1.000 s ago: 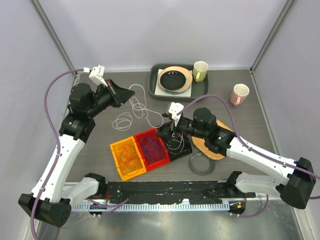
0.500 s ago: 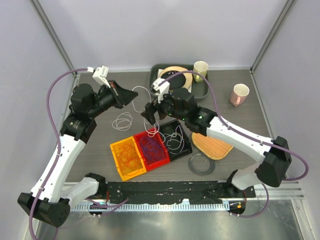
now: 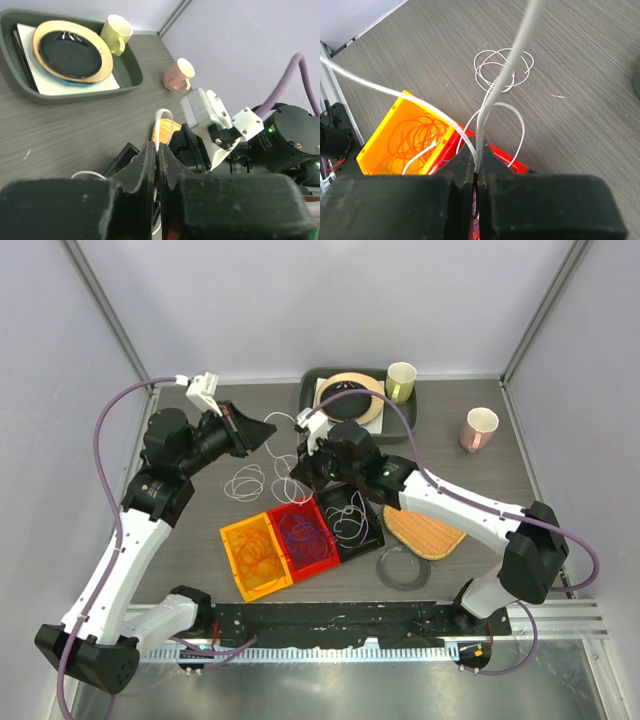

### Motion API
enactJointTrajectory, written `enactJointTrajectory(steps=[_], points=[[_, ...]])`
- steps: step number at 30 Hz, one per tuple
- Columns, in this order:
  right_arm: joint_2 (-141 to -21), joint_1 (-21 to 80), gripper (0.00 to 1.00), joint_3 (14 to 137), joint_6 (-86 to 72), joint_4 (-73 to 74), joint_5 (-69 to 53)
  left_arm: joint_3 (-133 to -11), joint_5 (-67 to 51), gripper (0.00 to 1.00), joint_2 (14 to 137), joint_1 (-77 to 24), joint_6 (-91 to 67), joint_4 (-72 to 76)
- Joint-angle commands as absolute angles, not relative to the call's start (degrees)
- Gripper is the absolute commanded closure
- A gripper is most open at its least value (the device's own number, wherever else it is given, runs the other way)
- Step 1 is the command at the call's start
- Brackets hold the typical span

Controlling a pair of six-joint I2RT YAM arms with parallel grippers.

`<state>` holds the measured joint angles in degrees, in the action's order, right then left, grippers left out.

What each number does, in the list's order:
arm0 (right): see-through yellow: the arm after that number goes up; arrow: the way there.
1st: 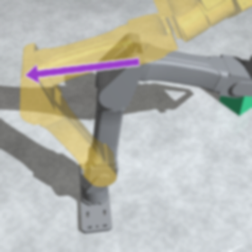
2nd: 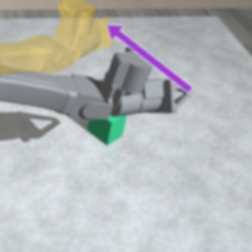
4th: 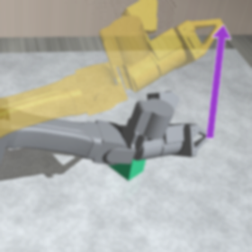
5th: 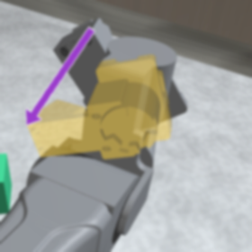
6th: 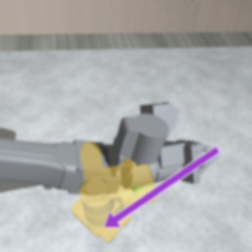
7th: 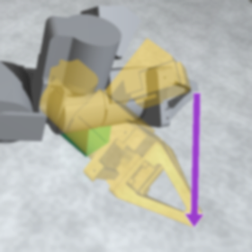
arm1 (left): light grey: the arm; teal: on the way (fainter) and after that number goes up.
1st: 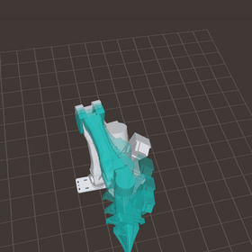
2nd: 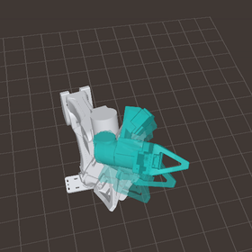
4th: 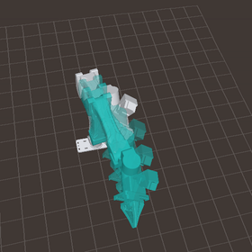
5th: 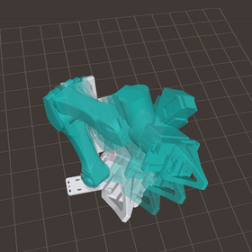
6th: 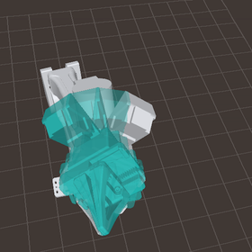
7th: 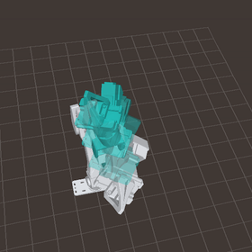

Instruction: Untangle the cables

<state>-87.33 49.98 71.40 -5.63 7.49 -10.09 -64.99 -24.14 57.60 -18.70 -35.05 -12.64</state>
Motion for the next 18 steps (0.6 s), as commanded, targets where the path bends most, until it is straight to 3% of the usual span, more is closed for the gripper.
enactJointTrajectory(steps=[1,2,3,5,6,11,18], points=[[-82.3,50.0,0.99,70.6,-8.2,4.2,-5.0,-63.7,-20.7,0.81,57.2,-18.8,-34.5,-12.0],[-81.6,50.0,0.99,69.3,-8.6,4.0,-3.5,-63.1,-19.5,0.69,57.1,-18.8,-34.6,-12.2],[-80.7,50.0,0.99,68.6,-8.8,3.8,-0.3,-61.8,-19.1,0.46,57.0,-18.8,-34.8,-12.4],[-78.1,50.0,0.99,66.5,-9.4,3.9,3.9,-60.3,-17.2,0.21,56.3,-18.8,-35.4,-12.9],[-77.3,50.0,0.99,65.9,-9.9,4.2,6.3,-58.8,-16.6,0.02,56.0,-18.8,-35.7,-13.3],[-72.1,49.8,0.99,62.6,-11.8,6.6,11.8,-54.4,-14.1,0.0,53.4,-18.8,-36.6,-15.7],[-67.0,49.6,0.99,54.9,-16.3,7.9,13.3,-49.8,3.6,0.0,50.7,-18.8,-39.8,-25.6]])
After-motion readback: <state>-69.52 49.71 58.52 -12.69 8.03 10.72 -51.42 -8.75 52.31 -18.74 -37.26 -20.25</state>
